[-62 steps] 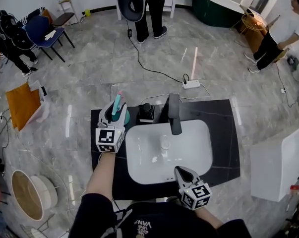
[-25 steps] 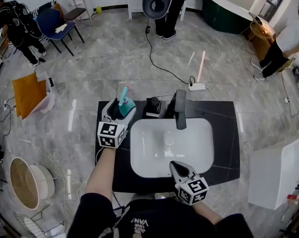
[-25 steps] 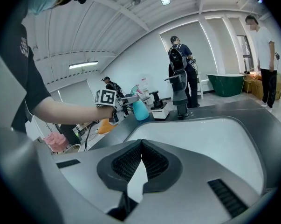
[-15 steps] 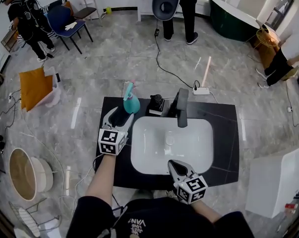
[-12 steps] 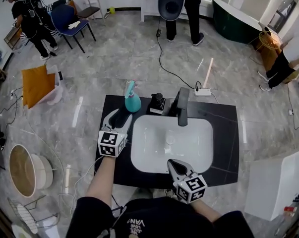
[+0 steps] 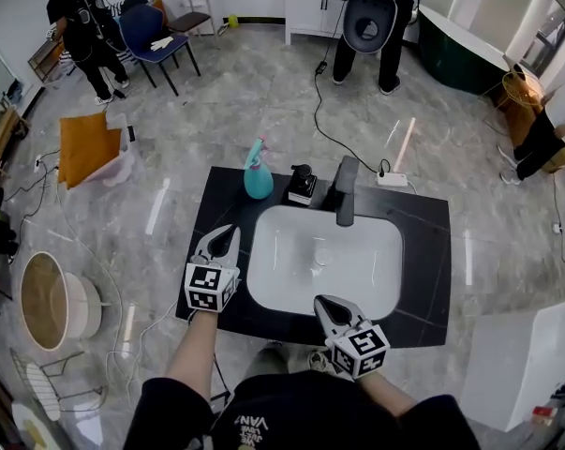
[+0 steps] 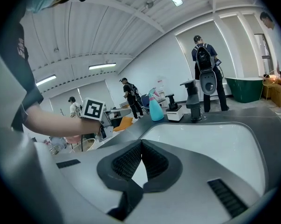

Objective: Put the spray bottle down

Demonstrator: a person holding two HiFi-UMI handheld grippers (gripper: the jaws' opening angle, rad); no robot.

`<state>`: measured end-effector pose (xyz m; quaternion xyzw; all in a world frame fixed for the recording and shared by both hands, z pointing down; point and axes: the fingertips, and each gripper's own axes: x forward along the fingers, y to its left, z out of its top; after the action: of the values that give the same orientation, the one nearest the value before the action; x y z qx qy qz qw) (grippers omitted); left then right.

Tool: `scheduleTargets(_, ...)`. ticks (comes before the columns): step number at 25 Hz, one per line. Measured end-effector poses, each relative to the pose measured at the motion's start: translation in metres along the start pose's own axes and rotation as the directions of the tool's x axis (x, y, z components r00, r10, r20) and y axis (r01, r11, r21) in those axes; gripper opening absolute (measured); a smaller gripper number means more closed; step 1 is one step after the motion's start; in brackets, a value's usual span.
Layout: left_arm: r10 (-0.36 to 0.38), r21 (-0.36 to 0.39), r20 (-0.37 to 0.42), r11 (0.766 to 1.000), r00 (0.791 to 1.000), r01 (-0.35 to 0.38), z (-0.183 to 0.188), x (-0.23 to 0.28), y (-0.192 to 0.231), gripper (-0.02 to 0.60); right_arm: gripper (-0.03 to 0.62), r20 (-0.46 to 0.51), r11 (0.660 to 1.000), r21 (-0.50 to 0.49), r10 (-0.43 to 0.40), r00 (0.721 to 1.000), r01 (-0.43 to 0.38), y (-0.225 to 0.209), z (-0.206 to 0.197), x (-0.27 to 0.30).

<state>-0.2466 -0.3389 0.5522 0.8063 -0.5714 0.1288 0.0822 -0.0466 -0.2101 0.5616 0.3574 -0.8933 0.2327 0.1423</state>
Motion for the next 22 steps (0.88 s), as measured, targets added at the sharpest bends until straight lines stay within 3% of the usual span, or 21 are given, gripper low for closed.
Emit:
scheduleTargets(11, 0.018, -0.021, -0.029, 1.000, 0.999, -0.019, -0.011, -0.066, -0.055, 0.011, -0.002, 0.024, 0.999, -0.024, 0.024, 0.999, -0.024, 0.003, -0.008, -0.035)
scheduleTargets(22, 0.053, -0.072, 0.012, 0.996, 0.999, -0.052, -0.016, -0.137, -0.102, 0.011, -0.002, 0.046, 0.996, -0.056, 0.066, 0.997, -0.063, 0.007, -0.011, -0.058)
